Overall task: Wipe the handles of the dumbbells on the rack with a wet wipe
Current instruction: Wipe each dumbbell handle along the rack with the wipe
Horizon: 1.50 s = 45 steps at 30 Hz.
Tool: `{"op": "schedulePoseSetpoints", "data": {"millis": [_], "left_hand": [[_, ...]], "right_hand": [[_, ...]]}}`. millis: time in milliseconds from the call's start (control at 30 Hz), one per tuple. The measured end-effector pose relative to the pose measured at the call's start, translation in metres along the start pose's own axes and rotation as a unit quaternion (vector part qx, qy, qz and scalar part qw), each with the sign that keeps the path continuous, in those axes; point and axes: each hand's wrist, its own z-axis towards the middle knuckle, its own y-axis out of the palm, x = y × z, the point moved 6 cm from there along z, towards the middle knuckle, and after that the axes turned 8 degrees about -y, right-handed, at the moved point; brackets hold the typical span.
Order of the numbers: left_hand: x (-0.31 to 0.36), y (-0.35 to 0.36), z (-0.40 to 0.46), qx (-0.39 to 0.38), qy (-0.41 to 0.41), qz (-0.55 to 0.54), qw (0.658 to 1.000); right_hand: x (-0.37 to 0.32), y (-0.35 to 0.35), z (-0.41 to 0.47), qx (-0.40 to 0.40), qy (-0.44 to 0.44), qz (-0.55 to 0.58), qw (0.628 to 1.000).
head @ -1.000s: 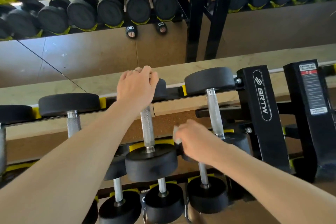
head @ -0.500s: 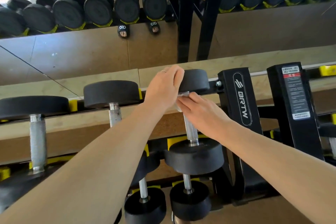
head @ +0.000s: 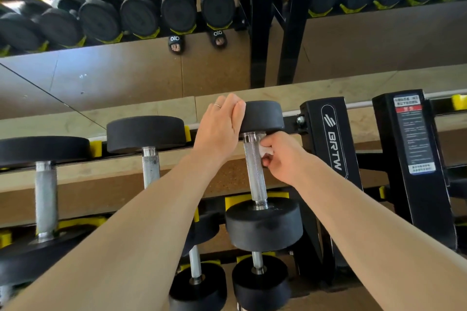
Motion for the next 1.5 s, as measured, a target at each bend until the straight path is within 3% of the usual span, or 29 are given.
{"op": "schedulePoseSetpoints", "data": {"millis": [133, 233, 300, 367, 500, 533, 600, 633, 667, 700, 767, 833, 867, 933, 1033, 1100, 1133, 1167, 1233, 1300, 1333, 1400, 1500], "left_hand": [[0.002, -0.001, 0.0, -0.005, 0.001, -0.004, 1.0], [0.003, -0.003, -0.001, -0.007, 0.001, -0.009, 1.0], [0.001, -0.002, -0.001, -0.01, -0.001, -0.011, 1.0], [-0.001, 0.0, 0.0, -0.014, -0.005, -0.01, 1.0], [-0.002, 0.001, 0.0, -0.01, -0.002, 0.005, 1.0], [-0.001, 0.001, 0.0, -0.011, 0.001, 0.009, 1.0], [-0.001, 0.001, 0.0, -0.015, 0.001, 0.004, 1.0], [-0.001, 0.0, 0.001, -0.016, -0.002, -0.003, 1.0], [-0.001, 0.0, 0.001, -0.015, -0.005, -0.009, 1.0], [0.0, -0.001, 0.0, -0.014, -0.008, -0.012, 1.0], [0.001, -0.002, -0.001, -0.01, -0.009, -0.014, 1.0], [0.0, -0.001, -0.001, -0.013, -0.012, -0.013, 1.0], [0.0, 0.0, -0.001, -0.014, -0.014, -0.011, 1.0], [-0.001, 0.0, -0.002, -0.01, -0.01, -0.009, 1.0], [0.0, 0.0, -0.001, -0.008, -0.007, -0.014, 1.0], [-0.001, -0.001, -0.001, -0.005, -0.006, -0.022, 1.0], [0.0, -0.002, -0.001, -0.004, -0.005, -0.025, 1.0], [0.0, -0.002, -0.001, -0.005, -0.003, -0.025, 1.0], [0.001, -0.001, -0.001, -0.008, -0.003, -0.014, 1.0], [0.0, 0.0, -0.001, -0.008, -0.003, 0.0, 1.0], [0.0, 0.001, -0.001, -0.009, -0.003, 0.002, 1.0], [-0.001, 0.0, 0.0, -0.009, 0.0, 0.001, 1.0], [0.0, -0.002, -0.001, -0.006, 0.004, -0.005, 1.0]], "right_hand": [[-0.004, 0.001, -0.007, -0.003, -0.029, -0.003, 1.0], [-0.007, 0.003, -0.029, 0.02, -0.188, -0.155, 0.97], [-0.013, 0.007, -0.054, 0.032, -0.366, -0.282, 0.886], [-0.017, 0.015, -0.07, -0.003, -0.51, -0.38, 0.772], [0.002, 0.031, -0.057, -0.105, -0.549, -0.654, 0.509], [0.003, 0.03, -0.054, -0.115, -0.546, -0.678, 0.478], [-0.004, 0.024, -0.054, -0.13, -0.566, -0.667, 0.466], [-0.009, 0.019, -0.054, -0.125, -0.584, -0.645, 0.476], [-0.015, 0.012, -0.057, -0.104, -0.598, -0.611, 0.509], [-0.021, 0.004, -0.058, -0.071, -0.593, -0.56, 0.574], [-0.024, -0.012, -0.055, 0.016, -0.515, -0.42, 0.748], [-0.006, -0.014, -0.032, 0.043, -0.312, -0.234, 0.92], [0.004, -0.008, -0.021, 0.025, -0.202, -0.123, 0.971], [0.008, 0.001, -0.01, 0.027, -0.068, -0.002, 0.997], [0.0, -0.003, -0.015, 0.044, -0.083, -0.042, 0.995], [-0.01, -0.003, -0.035, 0.033, -0.224, -0.156, 0.962], [-0.016, 0.003, -0.05, 0.017, -0.317, -0.215, 0.924], [-0.02, 0.012, -0.064, -0.005, -0.409, -0.292, 0.864], [-0.013, 0.029, -0.073, -0.067, -0.527, -0.478, 0.699], [0.002, 0.035, -0.061, -0.114, -0.534, -0.636, 0.545], [0.005, 0.031, -0.056, -0.126, -0.525, -0.675, 0.503], [0.011, 0.022, -0.055, -0.177, -0.507, -0.684, 0.494], [0.013, 0.006, -0.066, -0.266, -0.475, -0.644, 0.538]]}}
